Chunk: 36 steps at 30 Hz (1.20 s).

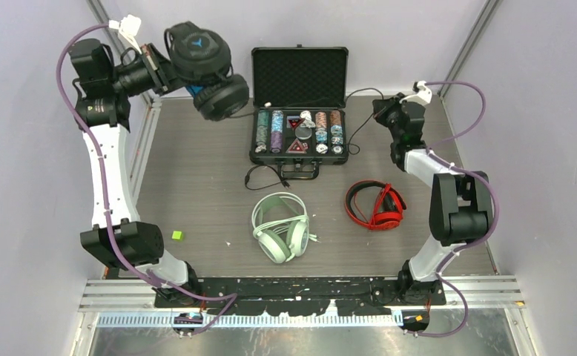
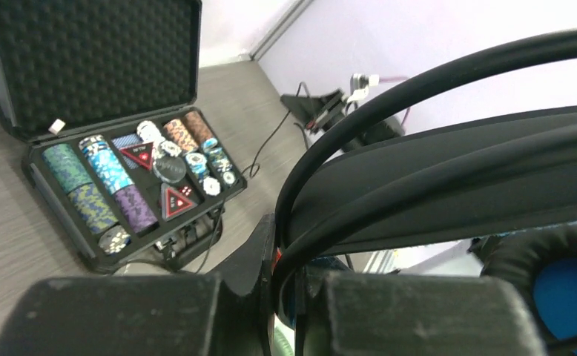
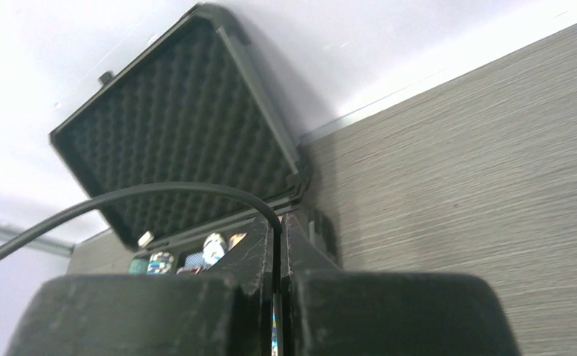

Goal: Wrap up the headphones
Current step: Wrap the headphones cable around the headphones.

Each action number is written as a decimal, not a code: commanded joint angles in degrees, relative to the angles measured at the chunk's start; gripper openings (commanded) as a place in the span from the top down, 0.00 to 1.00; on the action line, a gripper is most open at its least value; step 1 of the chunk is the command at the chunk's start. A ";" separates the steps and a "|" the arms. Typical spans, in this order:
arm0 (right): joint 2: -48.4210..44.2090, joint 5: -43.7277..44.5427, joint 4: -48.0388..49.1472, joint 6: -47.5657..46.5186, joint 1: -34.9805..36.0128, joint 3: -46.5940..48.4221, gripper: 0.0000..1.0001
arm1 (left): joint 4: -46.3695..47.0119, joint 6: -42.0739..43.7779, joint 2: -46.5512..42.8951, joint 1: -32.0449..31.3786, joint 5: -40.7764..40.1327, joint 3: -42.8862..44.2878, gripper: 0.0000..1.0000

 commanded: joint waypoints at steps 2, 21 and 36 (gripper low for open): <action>1.27 7.13 -6.24 -1.38 -4.48 5.06 0.99 | -8.10 17.08 -1.42 -0.56 7.80 -0.68 1.00; 4.46 7.52 -13.22 -2.52 -14.43 15.80 1.00 | -47.08 62.10 1.73 -16.85 -16.88 9.24 1.00; 8.00 8.74 -18.16 -6.31 -14.86 23.65 0.99 | -49.92 71.78 -1.92 -19.87 -18.54 7.71 1.00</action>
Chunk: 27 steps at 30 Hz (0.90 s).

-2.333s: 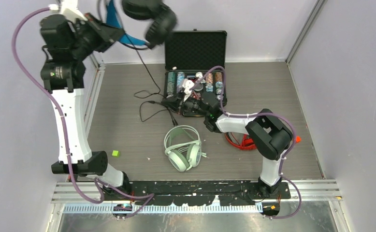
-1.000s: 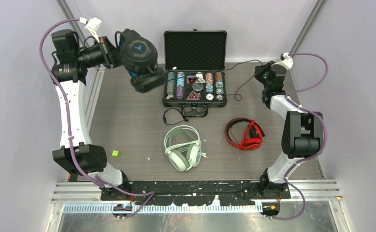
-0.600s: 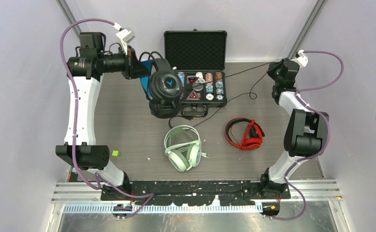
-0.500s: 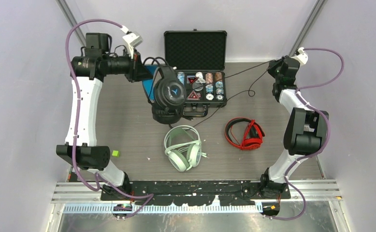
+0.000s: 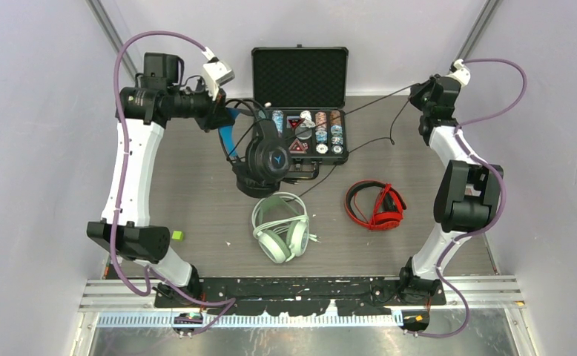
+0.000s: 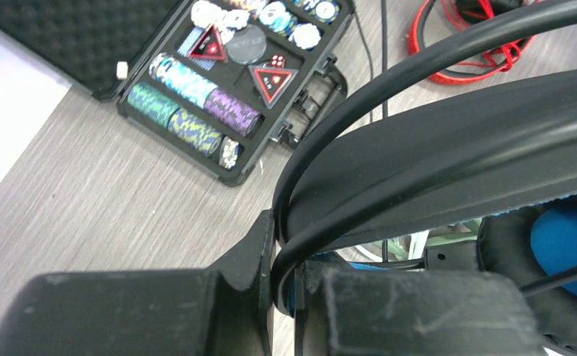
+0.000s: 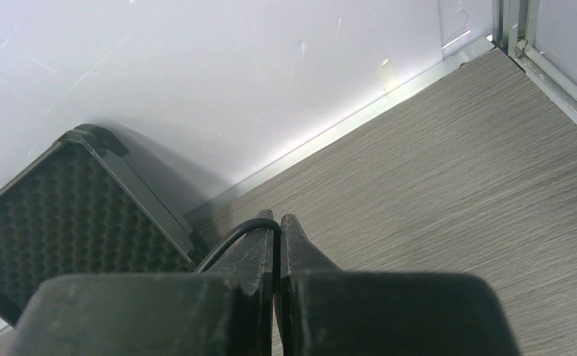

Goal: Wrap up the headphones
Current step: Wrap the headphones cable around the headphones.

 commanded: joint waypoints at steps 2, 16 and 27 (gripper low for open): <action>1.67 6.26 0.47 -1.84 -2.50 4.93 0.99 | -8.14 4.67 -4.65 0.14 5.37 1.39 1.00; -0.77 -7.22 -20.84 -2.58 -1.33 21.01 1.00 | 2.45 3.10 -6.70 -10.99 -29.28 -11.76 1.00; -0.16 -10.18 -27.00 -3.29 1.13 30.50 1.00 | 6.91 2.94 -9.49 -15.77 -43.11 -21.39 1.00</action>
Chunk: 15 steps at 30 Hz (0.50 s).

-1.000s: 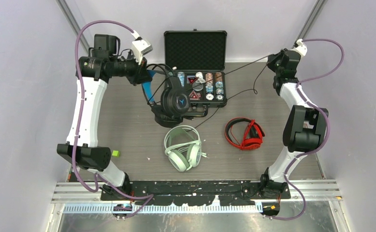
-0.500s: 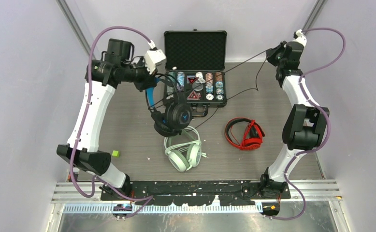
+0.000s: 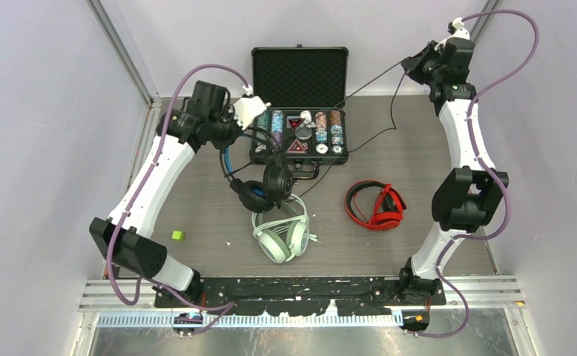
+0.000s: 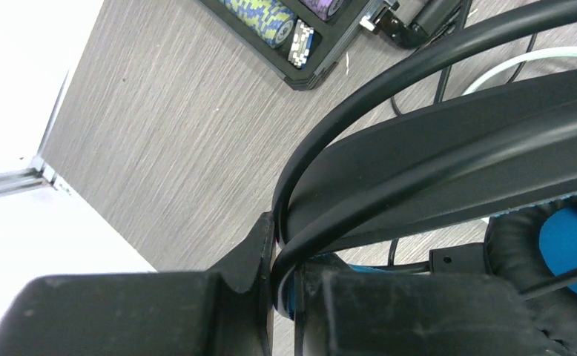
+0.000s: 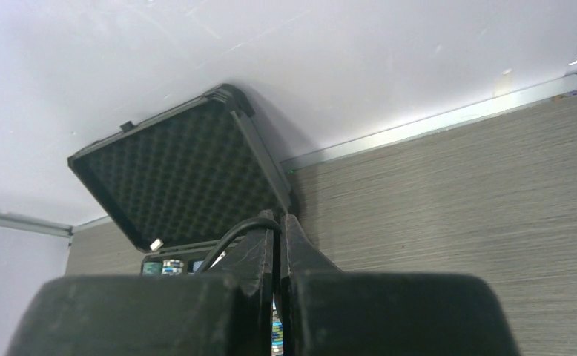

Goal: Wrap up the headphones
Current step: Wrap the headphones cable around the headphones.

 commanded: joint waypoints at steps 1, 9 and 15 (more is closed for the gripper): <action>-1.62 2.79 1.19 0.72 -0.01 4.61 0.99 | -2.36 0.29 -4.63 -2.68 -9.88 -2.92 1.00; -2.38 1.49 -2.92 0.82 4.93 9.55 1.00 | -6.42 -3.85 0.40 -3.73 -21.79 0.10 1.00; -2.37 -1.76 -8.40 0.74 7.68 15.72 1.00 | -8.11 -8.23 4.25 -3.62 -33.42 2.07 1.00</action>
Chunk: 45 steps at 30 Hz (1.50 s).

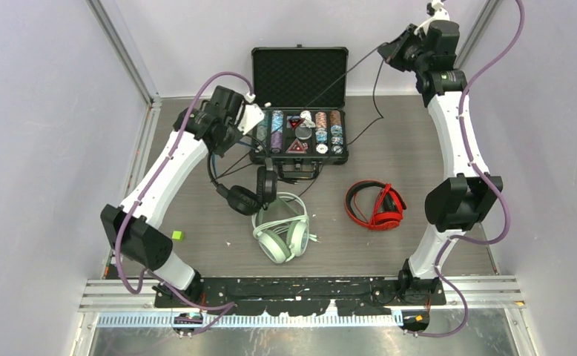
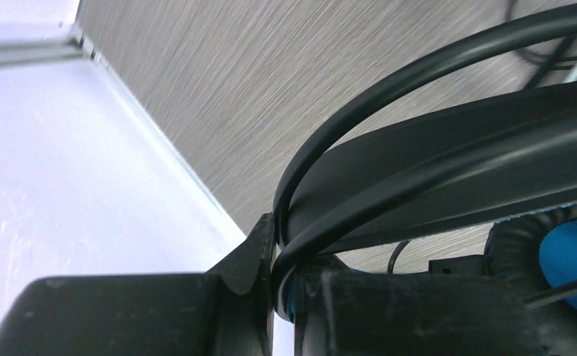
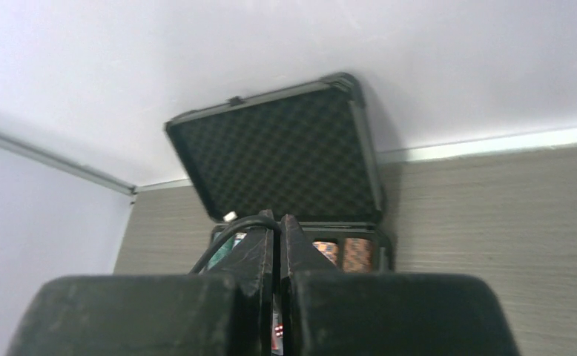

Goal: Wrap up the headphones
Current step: Wrap the headphones cable around the headphones.

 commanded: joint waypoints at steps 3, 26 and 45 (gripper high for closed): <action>-4.40 -1.51 -0.15 -0.07 0.27 4.24 0.99 | -7.26 -5.72 4.61 1.84 -13.27 6.78 1.00; -6.32 -1.16 -3.57 -1.95 1.11 2.95 1.00 | 1.11 -7.49 -1.67 7.79 -3.49 1.75 1.00; -4.42 -3.49 -6.19 -0.68 4.22 10.52 1.00 | 3.91 -4.87 -3.43 7.83 3.39 -4.70 1.00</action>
